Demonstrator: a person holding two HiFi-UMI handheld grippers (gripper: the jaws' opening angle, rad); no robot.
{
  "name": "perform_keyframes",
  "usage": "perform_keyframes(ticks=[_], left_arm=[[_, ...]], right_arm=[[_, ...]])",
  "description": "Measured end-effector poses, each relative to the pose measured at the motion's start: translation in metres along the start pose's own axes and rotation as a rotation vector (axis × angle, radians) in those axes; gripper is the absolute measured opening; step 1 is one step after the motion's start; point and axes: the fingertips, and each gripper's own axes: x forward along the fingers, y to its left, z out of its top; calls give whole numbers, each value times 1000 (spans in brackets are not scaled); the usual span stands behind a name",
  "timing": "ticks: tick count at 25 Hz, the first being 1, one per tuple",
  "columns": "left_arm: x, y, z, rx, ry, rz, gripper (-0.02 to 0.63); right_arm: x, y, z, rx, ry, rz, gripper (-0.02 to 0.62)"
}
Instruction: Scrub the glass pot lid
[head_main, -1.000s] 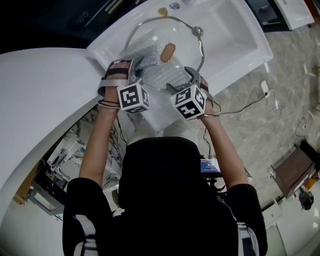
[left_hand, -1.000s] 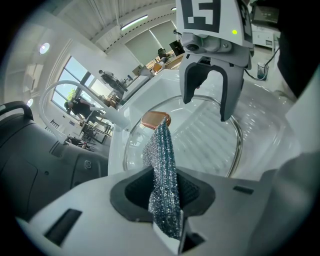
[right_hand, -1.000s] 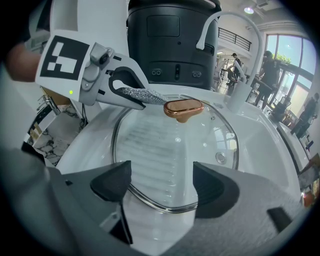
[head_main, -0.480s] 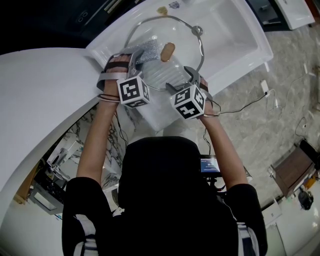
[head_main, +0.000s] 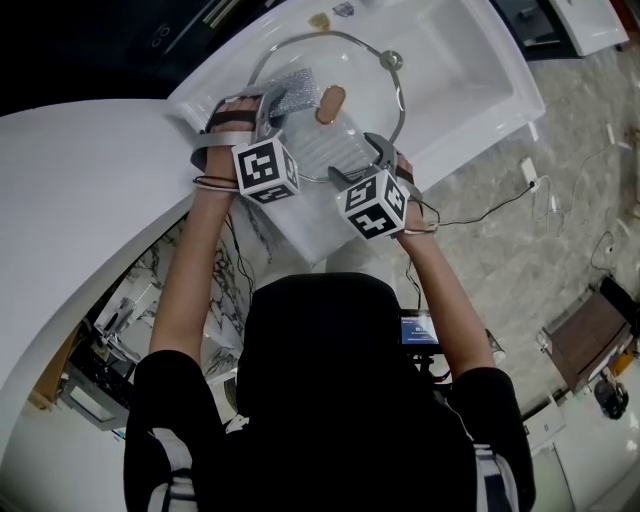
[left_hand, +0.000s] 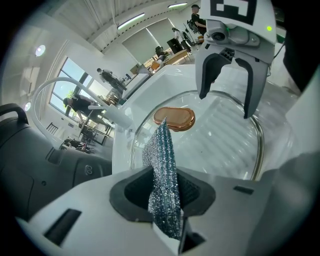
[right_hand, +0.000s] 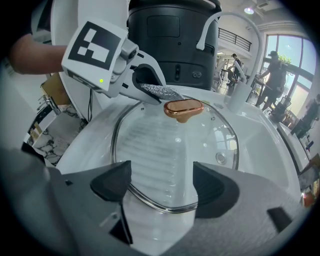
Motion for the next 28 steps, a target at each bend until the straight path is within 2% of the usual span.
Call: perform_keyframes(ticks=[28], left_arm=[[18,26,10,-19,6,-52,89]], right_arm=[[-1,0,-1,-1,2,1,376]])
